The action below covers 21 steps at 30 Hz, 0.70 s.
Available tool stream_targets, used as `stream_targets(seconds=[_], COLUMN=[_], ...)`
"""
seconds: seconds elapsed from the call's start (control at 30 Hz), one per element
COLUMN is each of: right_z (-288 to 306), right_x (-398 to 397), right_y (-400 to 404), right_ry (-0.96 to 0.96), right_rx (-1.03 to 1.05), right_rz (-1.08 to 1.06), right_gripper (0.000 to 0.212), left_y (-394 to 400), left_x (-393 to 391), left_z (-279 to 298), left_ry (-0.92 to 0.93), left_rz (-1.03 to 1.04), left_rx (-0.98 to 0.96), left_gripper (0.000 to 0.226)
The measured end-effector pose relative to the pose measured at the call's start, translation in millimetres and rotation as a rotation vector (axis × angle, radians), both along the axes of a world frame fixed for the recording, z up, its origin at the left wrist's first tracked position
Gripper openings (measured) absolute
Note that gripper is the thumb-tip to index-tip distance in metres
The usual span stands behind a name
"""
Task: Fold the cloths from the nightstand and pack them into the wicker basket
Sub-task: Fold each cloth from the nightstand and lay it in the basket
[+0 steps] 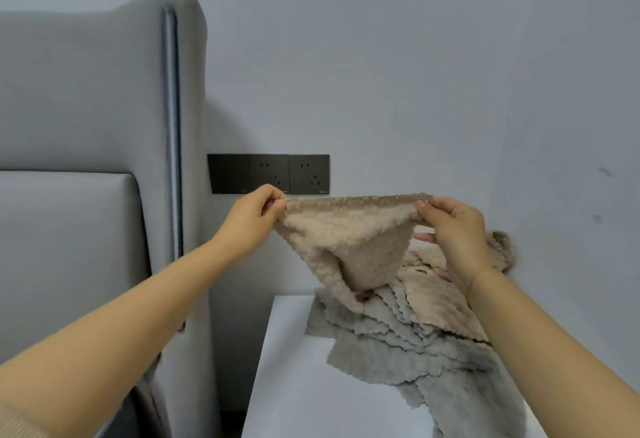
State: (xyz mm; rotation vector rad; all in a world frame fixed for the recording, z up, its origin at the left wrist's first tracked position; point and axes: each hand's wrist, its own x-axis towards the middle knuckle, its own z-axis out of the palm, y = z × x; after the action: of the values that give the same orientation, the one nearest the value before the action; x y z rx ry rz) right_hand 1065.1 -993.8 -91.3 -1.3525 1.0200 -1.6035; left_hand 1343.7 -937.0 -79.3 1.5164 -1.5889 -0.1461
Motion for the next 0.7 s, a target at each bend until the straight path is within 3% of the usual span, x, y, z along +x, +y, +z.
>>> stream_targets(seconds=[0.07, 0.17, 0.3, 0.5, 0.6, 0.7], right_z=[13.3, 23.2, 8.1, -64.0, -109.7, -144.5], right_x=[5.2, 5.8, -5.5, -30.3, -33.4, -41.6], right_y=[-5.3, 1.3, 28.1, 79.1, 99.2, 110.9], right_ry=[-0.026, -0.019, 0.082, 0.357, 0.575, 0.732], right_rx=[-0.032, -0.1, -0.114, 0.048, 0.094, 0.097], right_rz=[0.001, 0.032, 0.088, 0.262, 0.326, 0.288], right_gripper=[0.026, 0.006, 0.009, 0.012, 0.034, 0.023], left_y=[-4.1, 5.0, 40.0, 100.8, 124.9, 143.7], left_x=[3.4, 6.3, 9.2, 20.1, 21.5, 23.0], left_z=[14.4, 27.7, 11.5, -80.7, -131.9, -171.2], left_ry=[0.002, 0.028, -0.053, -0.182, -0.15, -0.12], left_rz=[0.026, 0.046, 0.02, -0.079, -0.128, -0.21], left_rx=[-0.039, -0.151, -0.176, 0.042, 0.187, 0.368], left_gripper=[0.011, 0.014, 0.015, 0.018, 0.022, 0.02])
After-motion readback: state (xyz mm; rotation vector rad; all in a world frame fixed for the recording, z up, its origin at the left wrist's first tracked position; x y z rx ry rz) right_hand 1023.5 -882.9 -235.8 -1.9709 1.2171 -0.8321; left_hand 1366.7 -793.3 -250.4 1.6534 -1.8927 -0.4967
